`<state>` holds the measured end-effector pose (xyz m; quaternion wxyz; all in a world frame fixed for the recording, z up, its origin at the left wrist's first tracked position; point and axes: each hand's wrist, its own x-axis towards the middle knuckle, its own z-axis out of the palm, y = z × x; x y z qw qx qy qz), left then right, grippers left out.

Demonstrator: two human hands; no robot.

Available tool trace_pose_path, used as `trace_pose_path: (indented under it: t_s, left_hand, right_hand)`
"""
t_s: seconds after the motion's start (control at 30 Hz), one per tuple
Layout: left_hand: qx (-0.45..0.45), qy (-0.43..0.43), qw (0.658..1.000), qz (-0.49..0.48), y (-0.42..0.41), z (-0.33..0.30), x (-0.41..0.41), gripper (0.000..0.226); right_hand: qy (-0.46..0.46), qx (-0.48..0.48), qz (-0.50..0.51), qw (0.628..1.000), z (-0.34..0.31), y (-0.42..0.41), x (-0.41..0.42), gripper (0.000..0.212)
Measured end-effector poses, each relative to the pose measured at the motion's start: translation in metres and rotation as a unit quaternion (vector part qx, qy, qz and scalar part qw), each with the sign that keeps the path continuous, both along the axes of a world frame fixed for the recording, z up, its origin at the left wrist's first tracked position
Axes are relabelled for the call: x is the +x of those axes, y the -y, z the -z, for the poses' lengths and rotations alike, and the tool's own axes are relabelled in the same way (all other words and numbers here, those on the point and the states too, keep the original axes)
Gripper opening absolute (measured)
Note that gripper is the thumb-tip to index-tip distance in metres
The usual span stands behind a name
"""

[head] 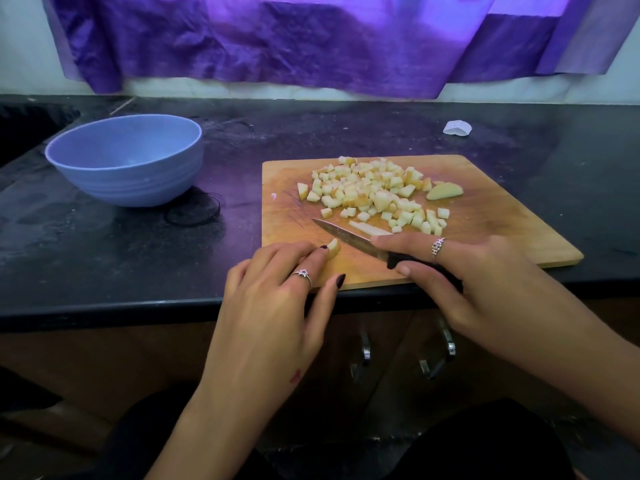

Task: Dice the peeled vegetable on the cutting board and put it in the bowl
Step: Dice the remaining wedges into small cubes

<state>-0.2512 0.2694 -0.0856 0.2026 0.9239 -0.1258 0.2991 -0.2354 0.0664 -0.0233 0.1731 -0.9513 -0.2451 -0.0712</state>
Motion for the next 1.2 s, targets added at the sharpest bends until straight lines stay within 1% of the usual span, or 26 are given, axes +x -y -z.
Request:
trace_pose_path:
  t_s: [0.1, 0.23, 0.33, 0.43, 0.53, 0.67, 0.77, 0.87, 0.9, 0.97, 1.0, 1.07, 1.13, 1.2]
  left_hand:
    - [-0.008, 0.003, 1.000, 0.000, -0.001, 0.002, -0.001, 0.034]
    - [-0.006, 0.008, 1.000, 0.005, -0.002, 0.003, 0.000, 0.033]
    - [0.000, 0.010, 1.000, 0.005, -0.002, 0.002, 0.001, 0.031]
    - [0.009, 0.016, 1.000, 0.003, -0.002, 0.003, 0.002, 0.031]
    - [0.018, 0.016, 1.000, 0.000, -0.001, 0.003, 0.001, 0.032]
    - [0.036, 0.002, 0.999, -0.012, 0.000, 0.000, -0.001, 0.037]
    - [0.036, -0.018, 0.999, -0.009, -0.002, -0.004, -0.003, 0.044]
    - [0.040, -0.039, 0.998, -0.007, -0.003, -0.006, -0.005, 0.049]
    - [0.038, -0.042, 0.998, -0.008, -0.003, -0.006, -0.006, 0.050]
    - [0.030, -0.040, 0.999, -0.012, -0.003, -0.004, -0.007, 0.050]
    - [0.026, -0.037, 0.999, -0.014, -0.003, -0.003, -0.008, 0.050]
    - [0.024, -0.026, 0.999, -0.016, -0.002, 0.001, -0.009, 0.048]
    - [0.028, -0.018, 0.999, -0.018, -0.002, 0.003, -0.009, 0.048]
    - [0.030, -0.009, 0.999, -0.019, -0.002, 0.004, -0.008, 0.048]
  right_hand:
    - [-0.023, -0.007, -0.006, 1.000, -0.001, -0.003, 0.002, 0.040]
    - [-0.033, -0.003, -0.008, 0.999, -0.001, -0.004, 0.006, 0.039]
    - [-0.038, -0.018, -0.011, 0.999, -0.003, -0.007, 0.011, 0.041]
    - [-0.025, -0.058, -0.015, 0.998, -0.007, -0.009, 0.011, 0.038]
    - [-0.009, -0.119, -0.008, 0.993, -0.011, -0.014, 0.002, 0.043]
    - [0.014, -0.156, -0.016, 0.987, -0.008, -0.015, -0.003, 0.045]
    - [0.060, -0.132, 0.007, 0.989, -0.003, -0.008, -0.004, 0.044]
    - [0.068, -0.042, 0.007, 0.997, 0.003, -0.001, -0.004, 0.042]
    - [0.063, -0.027, -0.002, 0.998, 0.005, -0.001, -0.004, 0.042]
    - [0.057, -0.022, -0.014, 0.998, 0.007, -0.003, -0.004, 0.038]
    - [0.062, -0.025, -0.018, 0.998, 0.008, -0.004, -0.003, 0.032]
    - [0.087, -0.014, -0.019, 0.996, 0.010, -0.004, -0.003, 0.024]
    - [0.062, -0.002, -0.012, 0.998, 0.010, -0.006, -0.003, 0.023]
    - [0.028, -0.001, -0.012, 1.000, 0.008, -0.007, -0.002, 0.029]
